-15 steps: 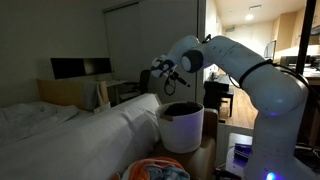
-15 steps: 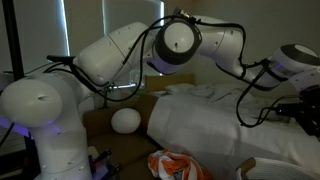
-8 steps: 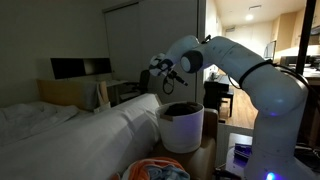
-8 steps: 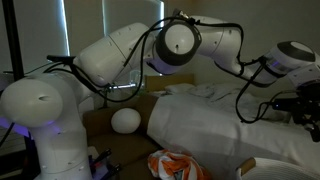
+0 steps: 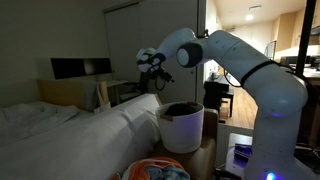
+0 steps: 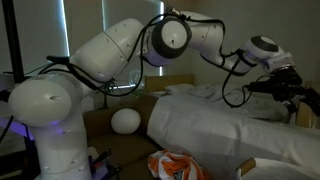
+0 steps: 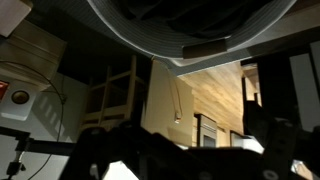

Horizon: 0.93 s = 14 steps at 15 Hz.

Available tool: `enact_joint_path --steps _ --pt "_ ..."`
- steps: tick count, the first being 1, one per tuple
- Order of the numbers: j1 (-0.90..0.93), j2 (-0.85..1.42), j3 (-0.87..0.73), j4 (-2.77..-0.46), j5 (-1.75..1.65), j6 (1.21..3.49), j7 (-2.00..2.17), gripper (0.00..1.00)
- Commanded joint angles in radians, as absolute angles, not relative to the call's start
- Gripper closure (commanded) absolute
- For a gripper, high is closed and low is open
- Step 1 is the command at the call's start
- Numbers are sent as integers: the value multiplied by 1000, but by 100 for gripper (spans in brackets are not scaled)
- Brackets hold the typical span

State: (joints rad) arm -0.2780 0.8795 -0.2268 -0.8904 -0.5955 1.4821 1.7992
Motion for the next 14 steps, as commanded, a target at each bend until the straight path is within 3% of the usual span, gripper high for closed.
enact_joint_path --steps 1,7,14 --pt "-212 711 -189 -1117 -641 1585 1720 0" --pt "-120 568 -115 -1351 -707 1730 1652 0" --pt "-15 485 -138 -1682 -756 2082 1618 0"
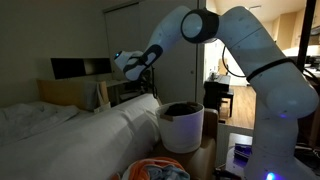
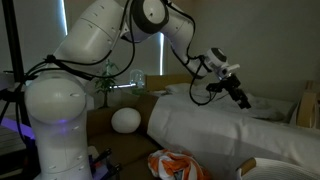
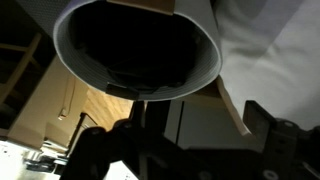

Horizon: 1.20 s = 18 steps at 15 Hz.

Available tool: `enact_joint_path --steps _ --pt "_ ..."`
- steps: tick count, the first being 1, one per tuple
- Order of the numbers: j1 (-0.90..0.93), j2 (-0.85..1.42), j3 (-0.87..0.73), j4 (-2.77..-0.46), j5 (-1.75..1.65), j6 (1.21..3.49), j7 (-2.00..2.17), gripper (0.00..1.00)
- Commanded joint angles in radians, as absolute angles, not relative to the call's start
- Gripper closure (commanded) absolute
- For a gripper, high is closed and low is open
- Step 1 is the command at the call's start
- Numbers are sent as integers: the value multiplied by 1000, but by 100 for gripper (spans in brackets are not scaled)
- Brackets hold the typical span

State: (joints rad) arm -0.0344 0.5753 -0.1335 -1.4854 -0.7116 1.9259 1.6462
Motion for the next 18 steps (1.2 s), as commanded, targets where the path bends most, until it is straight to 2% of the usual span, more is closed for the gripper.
enact_joint_path --steps 1,4,10,18 --pt "-4 471 -136 -1733 -772 2134 1617 0" --pt "38 448 -143 -1820 -845 2186 1586 0" --pt "129 375 -155 -1879 -1161 1976 1768 0" --pt "94 310 -92 -1876 -1193 1823 1763 0"
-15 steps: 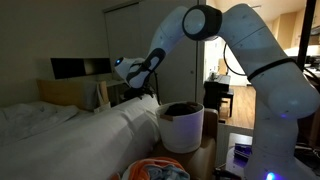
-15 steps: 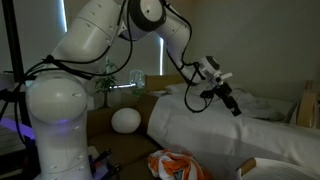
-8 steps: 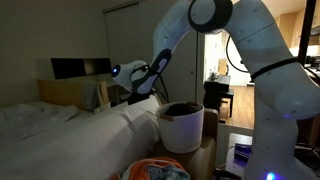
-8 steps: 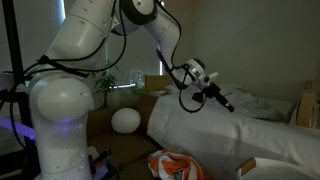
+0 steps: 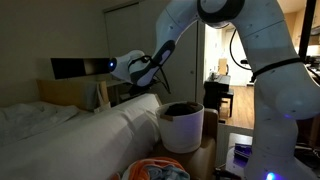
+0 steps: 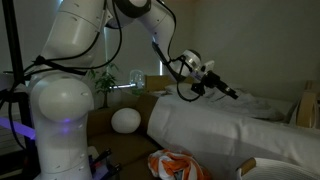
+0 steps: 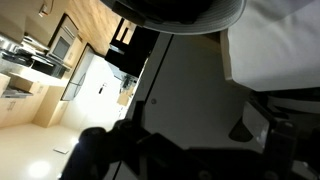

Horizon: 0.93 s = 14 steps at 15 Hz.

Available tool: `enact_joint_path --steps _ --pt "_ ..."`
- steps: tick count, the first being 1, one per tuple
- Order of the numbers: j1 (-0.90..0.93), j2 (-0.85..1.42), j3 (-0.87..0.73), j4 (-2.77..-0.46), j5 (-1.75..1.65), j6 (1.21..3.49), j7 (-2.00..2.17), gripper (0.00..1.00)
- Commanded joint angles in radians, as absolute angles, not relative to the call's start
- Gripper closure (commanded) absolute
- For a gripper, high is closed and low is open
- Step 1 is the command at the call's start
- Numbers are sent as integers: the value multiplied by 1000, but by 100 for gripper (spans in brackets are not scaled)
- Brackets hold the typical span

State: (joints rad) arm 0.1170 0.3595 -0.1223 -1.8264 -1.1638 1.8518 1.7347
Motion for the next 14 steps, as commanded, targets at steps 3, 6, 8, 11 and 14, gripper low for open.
enact_joint_path --steps 3,6,8,11,14 --pt "82 347 -78 -1824 -1172 1822 1740 0" --pt "77 342 -76 -1824 -1172 1823 1741 0" --pt "77 342 -75 -1824 -1172 1823 1741 0" --pt "77 342 -75 -1825 -1171 1823 1742 0" --pt "77 342 -75 -1825 -1171 1823 1742 0"
